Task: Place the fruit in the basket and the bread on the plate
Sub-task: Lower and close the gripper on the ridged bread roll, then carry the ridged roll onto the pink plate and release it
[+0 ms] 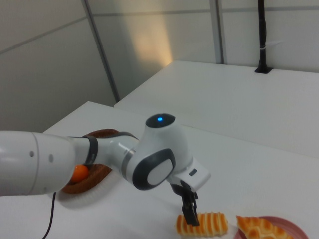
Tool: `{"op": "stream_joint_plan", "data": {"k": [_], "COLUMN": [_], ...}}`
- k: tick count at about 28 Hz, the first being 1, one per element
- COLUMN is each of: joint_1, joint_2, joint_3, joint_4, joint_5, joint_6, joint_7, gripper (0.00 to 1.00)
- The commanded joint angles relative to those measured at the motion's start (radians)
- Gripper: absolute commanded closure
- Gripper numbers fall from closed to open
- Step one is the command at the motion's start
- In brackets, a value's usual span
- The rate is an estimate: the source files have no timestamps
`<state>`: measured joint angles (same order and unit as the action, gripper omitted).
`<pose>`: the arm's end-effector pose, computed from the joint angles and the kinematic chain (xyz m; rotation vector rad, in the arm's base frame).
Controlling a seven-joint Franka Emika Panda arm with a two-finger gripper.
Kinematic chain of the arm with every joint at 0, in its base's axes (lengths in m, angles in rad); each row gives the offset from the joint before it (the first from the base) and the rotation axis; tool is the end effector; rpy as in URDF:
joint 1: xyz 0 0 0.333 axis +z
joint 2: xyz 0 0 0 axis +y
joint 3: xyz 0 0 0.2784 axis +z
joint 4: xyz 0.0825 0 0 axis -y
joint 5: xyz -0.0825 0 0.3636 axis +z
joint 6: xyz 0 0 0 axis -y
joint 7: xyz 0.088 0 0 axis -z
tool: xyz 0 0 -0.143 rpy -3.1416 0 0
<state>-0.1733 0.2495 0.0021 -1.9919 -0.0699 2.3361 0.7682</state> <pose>0.5769 -0.1028 0.2871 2.8095 -1.3458 0.1650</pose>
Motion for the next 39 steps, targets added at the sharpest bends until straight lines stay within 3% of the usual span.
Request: {"op": "stream_joint_plan", "data": {"k": [1,6,11,12,13,15,16,24,39], "joint_1": [-0.008,0.0,0.0,-0.002,-0.003,-0.014,-0.035,-0.077,-0.094], "joint_2": [0.05,0.106,0.114,0.113,0.111,0.108,0.103,0.053,0.022], "joint_3": [0.006,0.006,0.006,0.006,0.006,0.007,0.007,0.009,0.006], "joint_4": [-0.008,0.004,0.007,0.007,0.007,0.012,0.027,0.047,0.117], "joint_5": [0.006,-0.036,-0.042,-0.044,-0.045,-0.033,-0.027,0.041,0.09], "joint_6": [0.069,0.095,0.095,0.095,0.095,0.095,0.094,0.089,0.002], "joint_7": [-0.03,-0.029,-0.033,-0.04,-0.053,-0.082,-0.086,-0.095,-0.11], "gripper": [0.0,0.0,0.0,0.09,0.26,0.69,1.0,1.0,1.0]}}
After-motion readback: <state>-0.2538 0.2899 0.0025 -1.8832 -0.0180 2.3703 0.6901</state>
